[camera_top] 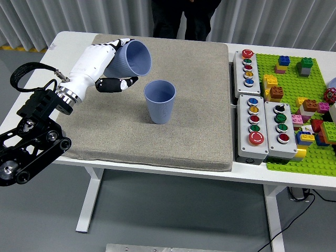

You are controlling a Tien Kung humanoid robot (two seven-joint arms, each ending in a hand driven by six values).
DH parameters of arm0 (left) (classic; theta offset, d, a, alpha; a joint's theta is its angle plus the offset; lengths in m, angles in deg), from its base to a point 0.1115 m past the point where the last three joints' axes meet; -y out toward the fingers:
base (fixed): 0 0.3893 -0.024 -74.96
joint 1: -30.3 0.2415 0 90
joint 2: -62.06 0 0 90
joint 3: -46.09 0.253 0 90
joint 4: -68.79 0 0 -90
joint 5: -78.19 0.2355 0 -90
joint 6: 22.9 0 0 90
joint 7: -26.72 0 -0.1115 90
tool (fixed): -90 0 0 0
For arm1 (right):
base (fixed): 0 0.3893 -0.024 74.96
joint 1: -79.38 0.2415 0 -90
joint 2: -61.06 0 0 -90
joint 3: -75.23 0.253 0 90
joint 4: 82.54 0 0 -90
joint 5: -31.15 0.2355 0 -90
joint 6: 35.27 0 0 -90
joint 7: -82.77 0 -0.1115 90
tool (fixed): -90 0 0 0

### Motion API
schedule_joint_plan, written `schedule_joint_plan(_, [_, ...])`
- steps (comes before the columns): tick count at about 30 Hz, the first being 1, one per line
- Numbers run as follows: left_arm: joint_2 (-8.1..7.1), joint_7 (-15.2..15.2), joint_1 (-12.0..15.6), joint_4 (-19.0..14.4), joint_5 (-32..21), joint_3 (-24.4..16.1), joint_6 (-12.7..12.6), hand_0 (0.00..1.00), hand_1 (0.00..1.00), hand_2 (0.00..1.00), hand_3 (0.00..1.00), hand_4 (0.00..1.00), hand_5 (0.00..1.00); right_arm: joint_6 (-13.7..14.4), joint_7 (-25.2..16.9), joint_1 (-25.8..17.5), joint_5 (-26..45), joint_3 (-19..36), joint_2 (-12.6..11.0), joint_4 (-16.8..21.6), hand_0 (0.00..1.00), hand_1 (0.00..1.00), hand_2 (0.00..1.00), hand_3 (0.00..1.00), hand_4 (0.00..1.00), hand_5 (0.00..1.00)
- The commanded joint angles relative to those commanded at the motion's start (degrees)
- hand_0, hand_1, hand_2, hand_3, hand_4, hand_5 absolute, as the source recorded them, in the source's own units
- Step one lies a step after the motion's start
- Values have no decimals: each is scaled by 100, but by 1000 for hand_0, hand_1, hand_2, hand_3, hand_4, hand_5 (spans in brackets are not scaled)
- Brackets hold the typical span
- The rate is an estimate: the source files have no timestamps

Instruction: Pick cup pour cup place

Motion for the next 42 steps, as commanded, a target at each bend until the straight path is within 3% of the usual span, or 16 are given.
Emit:
schedule_joint_plan(14, [-10,-216,-184,-14,1282,220,157,559,545,599,622,653,169,0,0,22,-19,33,-14,0,686,650,575,579,2,38])
schedule_joint_plan(33, [-54,-326,-277,-17,1885,392,100,560,548,596,621,642,172,1,3,29,-57,80,-11,0,686,650,573,579,2,33])
schedule_joint_plan(42, [-110,-359,-355,16,2024,520,-42,561,549,597,619,640,175,2,6,20,-42,62,-5,0,686,650,573,579,2,32])
